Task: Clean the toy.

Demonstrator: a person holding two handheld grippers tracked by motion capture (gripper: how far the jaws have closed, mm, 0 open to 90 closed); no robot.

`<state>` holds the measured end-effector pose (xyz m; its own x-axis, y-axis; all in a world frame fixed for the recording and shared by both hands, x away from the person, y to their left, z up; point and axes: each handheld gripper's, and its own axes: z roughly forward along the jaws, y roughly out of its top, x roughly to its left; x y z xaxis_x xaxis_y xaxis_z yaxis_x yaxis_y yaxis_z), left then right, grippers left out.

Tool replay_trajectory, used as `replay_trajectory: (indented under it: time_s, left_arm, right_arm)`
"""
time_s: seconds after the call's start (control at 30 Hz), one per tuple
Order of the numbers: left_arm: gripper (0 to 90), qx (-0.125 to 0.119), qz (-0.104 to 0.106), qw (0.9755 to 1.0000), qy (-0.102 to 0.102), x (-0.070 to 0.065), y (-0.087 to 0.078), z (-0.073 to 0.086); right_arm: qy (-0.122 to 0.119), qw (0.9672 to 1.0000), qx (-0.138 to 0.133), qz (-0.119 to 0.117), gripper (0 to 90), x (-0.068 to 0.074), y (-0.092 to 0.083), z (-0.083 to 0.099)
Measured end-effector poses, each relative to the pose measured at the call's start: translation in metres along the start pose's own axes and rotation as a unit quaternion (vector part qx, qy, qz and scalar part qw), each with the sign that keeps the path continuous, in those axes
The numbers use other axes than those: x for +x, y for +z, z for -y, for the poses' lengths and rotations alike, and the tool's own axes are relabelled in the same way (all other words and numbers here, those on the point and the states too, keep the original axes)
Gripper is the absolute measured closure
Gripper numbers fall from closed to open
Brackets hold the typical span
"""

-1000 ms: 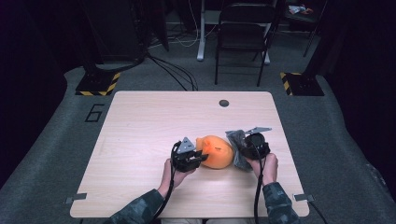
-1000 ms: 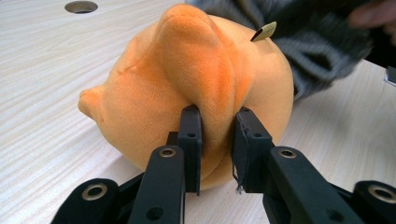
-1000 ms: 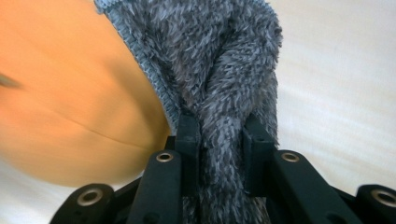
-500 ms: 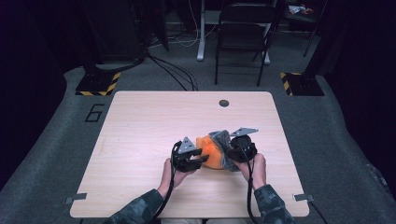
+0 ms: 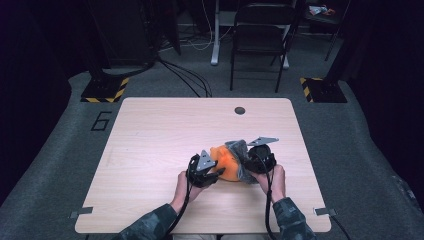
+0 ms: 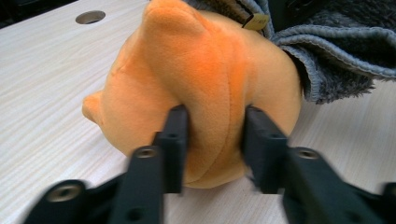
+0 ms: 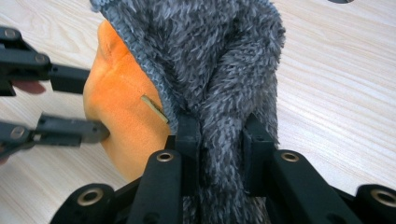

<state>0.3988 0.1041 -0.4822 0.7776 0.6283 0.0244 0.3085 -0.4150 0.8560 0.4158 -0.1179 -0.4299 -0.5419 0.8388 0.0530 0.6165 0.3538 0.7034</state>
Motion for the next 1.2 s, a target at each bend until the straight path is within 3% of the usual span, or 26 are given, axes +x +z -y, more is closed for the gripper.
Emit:
replay_trajectory:
  time_s: [0.17, 0.27, 0.3, 0.33, 0.37, 0.43, 0.57, 0.6, 0.67, 0.7, 0.73, 0.83, 1.0, 1.17, 1.2]
  left_arm:
    - [77.7, -0.001, 0.003, 1.0, -0.003, 0.001, -0.004, -0.002]
    - [78.4, -0.003, 0.011, 0.9995, -0.029, 0.002, -0.008, -0.007]
    - [78.4, -0.003, 0.011, 0.9994, -0.032, 0.003, -0.009, -0.008]
    - [78.4, -0.004, 0.014, 0.9992, -0.039, 0.003, -0.01, -0.009]
    - [78.3, -0.007, 0.016, 0.9988, -0.045, 0.003, -0.011, -0.009]
    - [78.3, -0.006, 0.02, 0.9985, -0.05, 0.002, -0.011, -0.011]
    - [78.2, -0.007, 0.026, 0.9981, -0.056, -0.001, -0.011, -0.011]
    - [78.1, -0.005, 0.029, 0.9983, -0.051, -0.002, -0.012, -0.012]
    - [78.1, -0.004, 0.029, 0.9984, -0.048, -0.003, -0.011, -0.012]
    - [78.0, 0.0, 0.031, 0.9984, -0.046, -0.003, -0.011, -0.012]
    - [77.9, 0.001, 0.032, 0.9983, -0.049, -0.001, -0.01, -0.01]
    - [77.7, -0.001, 0.032, 0.9981, -0.052, -0.001, -0.009, -0.009]
    - [77.4, -0.001, 0.032, 0.9981, -0.053, 0.002, -0.007, -0.007]
    - [77.3, 0.0, 0.032, 0.9981, -0.053, 0.004, -0.007, -0.007]
    - [77.2, 0.0, 0.032, 0.998, -0.054, 0.004, -0.006, -0.006]
  right_arm:
    - [0.002, 1.0, -0.004, 0.003, 73.0, 0.002, -0.006, -0.003]
    - [-0.008, 0.9998, -0.015, 0.004, 73.1, 0.003, -0.012, -0.007]
    - [-0.001, 0.9998, -0.017, 0.005, 73.1, 0.005, -0.015, -0.008]
    - [-0.017, 0.9996, -0.023, 0.005, 73.1, 0.004, -0.017, -0.009]
    - [-0.007, 0.9996, -0.025, 0.006, 73.1, 0.007, -0.02, -0.011]
    - [-0.015, 0.9993, -0.034, 0.0, 73.1, 0.011, -0.024, -0.013]
    - [-0.027, 0.9985, -0.046, -0.012, 73.0, 0.021, -0.028, -0.017]
    - [-0.033, 0.9981, -0.049, -0.018, 73.0, 0.03, -0.027, -0.018]
    - [-0.039, 0.9979, -0.047, -0.023, 73.0, 0.034, -0.024, -0.018]
    - [-0.053, 0.9978, -0.039, -0.012, 73.0, 0.039, -0.018, -0.016]
    - [-0.049, 0.998, -0.039, -0.009, 73.1, 0.039, -0.016, -0.016]
    - [-0.05, 0.9982, -0.032, 0.003, 73.1, 0.037, -0.014, -0.015]
    - [-0.036, 0.9991, -0.02, 0.014, 73.2, 0.021, -0.01, -0.009]
    - [-0.012, 0.9996, -0.005, 0.027, 73.3, 0.004, -0.004, -0.002]
    - [-0.006, 0.9998, -0.003, 0.021, 73.3, 0.0, -0.003, 0.0]
